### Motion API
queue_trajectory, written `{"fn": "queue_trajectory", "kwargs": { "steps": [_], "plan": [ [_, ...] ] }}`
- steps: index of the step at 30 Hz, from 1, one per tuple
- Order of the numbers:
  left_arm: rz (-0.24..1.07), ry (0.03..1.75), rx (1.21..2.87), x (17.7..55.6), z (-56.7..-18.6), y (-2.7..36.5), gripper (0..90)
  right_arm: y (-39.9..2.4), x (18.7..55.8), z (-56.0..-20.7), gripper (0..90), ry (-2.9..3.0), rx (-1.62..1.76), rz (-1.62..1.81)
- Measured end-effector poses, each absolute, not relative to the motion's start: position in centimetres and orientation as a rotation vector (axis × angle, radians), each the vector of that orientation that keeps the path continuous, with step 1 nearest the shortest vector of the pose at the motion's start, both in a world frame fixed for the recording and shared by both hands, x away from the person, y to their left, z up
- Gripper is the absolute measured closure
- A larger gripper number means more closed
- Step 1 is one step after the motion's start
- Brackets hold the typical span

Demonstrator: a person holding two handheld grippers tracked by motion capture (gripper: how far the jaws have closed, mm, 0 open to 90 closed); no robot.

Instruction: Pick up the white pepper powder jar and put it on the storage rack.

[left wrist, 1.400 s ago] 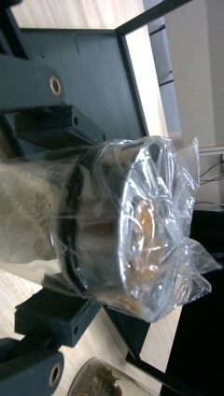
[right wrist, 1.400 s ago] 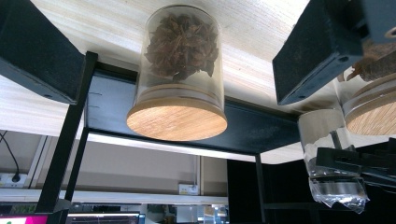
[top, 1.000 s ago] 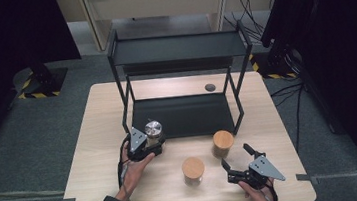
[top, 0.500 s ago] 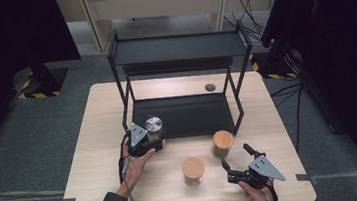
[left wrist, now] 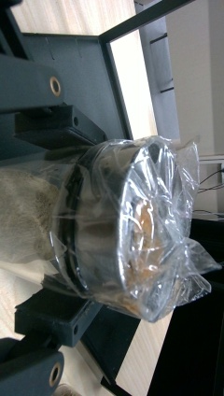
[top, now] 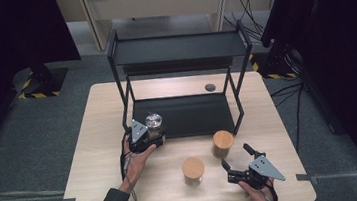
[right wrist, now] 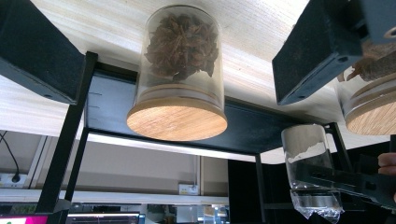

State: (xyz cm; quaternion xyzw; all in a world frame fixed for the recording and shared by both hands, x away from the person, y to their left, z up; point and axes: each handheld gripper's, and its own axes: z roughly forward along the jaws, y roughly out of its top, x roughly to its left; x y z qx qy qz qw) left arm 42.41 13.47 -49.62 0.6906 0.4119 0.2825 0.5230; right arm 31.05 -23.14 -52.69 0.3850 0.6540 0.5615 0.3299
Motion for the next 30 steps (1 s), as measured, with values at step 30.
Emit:
{"fn": "queue_trajectory", "kwargs": {
  "steps": [30],
  "plan": [
    [0.696, 1.018, 1.635, 45.0, -49.5, 12.1, 31.2, -23.2, 31.1, -52.7, 2.8, 1.709, 1.010, 1.470]
  ]
}}
